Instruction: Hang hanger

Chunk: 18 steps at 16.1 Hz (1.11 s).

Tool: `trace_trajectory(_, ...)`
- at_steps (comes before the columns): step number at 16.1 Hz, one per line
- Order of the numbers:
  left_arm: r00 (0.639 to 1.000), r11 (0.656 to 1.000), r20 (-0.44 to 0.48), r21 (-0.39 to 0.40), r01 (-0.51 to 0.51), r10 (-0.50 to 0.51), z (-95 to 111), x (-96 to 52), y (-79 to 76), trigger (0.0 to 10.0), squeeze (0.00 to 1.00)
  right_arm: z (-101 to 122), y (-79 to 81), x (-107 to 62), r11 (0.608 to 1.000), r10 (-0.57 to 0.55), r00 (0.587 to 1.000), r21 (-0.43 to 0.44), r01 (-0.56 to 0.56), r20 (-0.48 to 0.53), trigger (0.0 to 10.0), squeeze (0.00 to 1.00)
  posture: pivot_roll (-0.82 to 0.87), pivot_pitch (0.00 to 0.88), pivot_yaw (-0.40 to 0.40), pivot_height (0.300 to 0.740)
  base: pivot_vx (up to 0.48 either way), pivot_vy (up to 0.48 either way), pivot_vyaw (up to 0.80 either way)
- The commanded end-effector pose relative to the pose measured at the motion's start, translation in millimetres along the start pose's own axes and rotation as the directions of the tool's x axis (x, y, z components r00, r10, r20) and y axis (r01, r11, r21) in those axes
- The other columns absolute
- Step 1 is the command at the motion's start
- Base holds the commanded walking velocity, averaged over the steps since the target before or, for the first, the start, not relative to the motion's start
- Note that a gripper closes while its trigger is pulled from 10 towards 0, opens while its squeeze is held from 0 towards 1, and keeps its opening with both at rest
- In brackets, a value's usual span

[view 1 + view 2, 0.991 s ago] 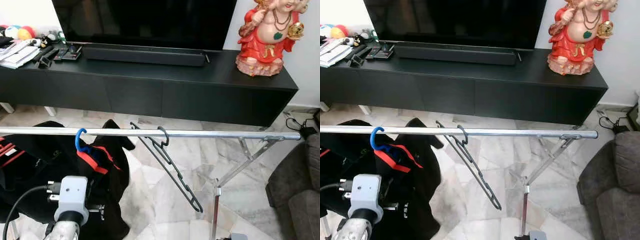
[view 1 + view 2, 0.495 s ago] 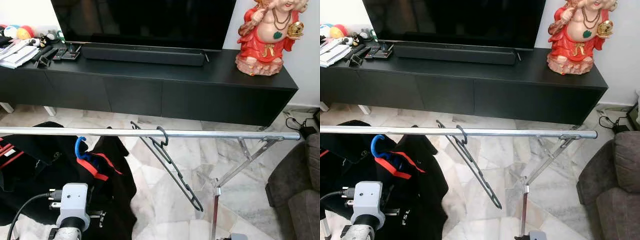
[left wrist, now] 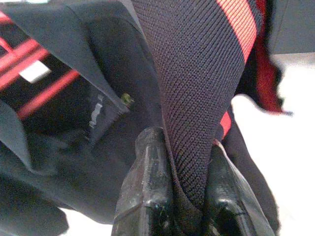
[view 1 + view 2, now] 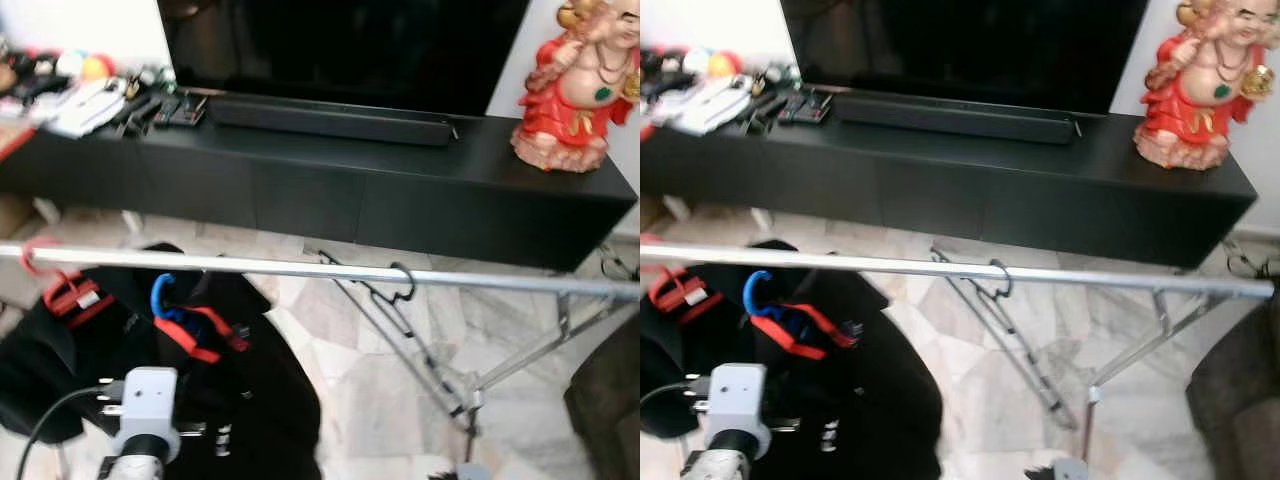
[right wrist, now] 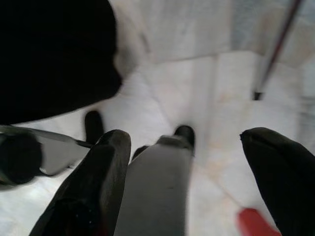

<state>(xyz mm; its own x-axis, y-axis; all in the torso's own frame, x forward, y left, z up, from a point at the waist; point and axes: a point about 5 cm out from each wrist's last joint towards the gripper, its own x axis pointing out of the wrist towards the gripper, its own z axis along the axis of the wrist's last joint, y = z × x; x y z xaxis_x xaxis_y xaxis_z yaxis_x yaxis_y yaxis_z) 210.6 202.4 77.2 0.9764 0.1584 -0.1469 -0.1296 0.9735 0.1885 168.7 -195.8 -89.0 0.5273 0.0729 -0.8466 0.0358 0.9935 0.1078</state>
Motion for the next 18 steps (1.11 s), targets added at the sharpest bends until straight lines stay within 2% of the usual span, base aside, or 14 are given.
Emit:
trace_trajectory(1, 0.998, 1.0, 0.054, -0.005, 0.016, -0.016, 7.0, -0.3, -2.7, 10.0, 0.0, -12.4, -7.9, -3.5, 1.0, -0.026, 0.999, 0.007, 0.026, -0.037, 10.0, 0.0, 0.01, 0.125, -0.007, 0.74, 0.0, 0.0, 0.0)
trace_trajectory(3, 0.998, 1.0, 0.058, 0.003, 0.023, -0.023, 7.7, -0.4, -3.4, 10.0, 0.0, -12.8, -8.3, -3.5, 0.999, -0.032, 0.999, 0.017, 0.032, -0.039, 10.0, 0.0, 0.01, 0.128, -0.007, 0.74, 0.0, 0.0, 0.0)
trace_trajectory(12, 0.994, 1.0, 0.104, 0.003, 0.029, -0.029, 12.4, -1.0, -5.3, 10.0, 0.0, -12.0, -7.9, -3.4, 1.0, -0.02, 0.999, 0.005, 0.02, -0.042, 10.0, 0.0, 0.02, 0.138, -0.009, 0.74, 0.0, 0.0, -0.74)
trace_trajectory(18, 0.992, 1.0, 0.126, -0.004, 0.018, -0.017, 13.6, -3.8, -3.6, 10.0, 0.0, -10.7, -7.4, -3.2, 1.0, -0.014, 0.999, 0.011, 0.014, -0.032, 10.0, 0.0, 0.02, 0.143, -0.01, 0.74, 0.0, 0.0, -0.5)
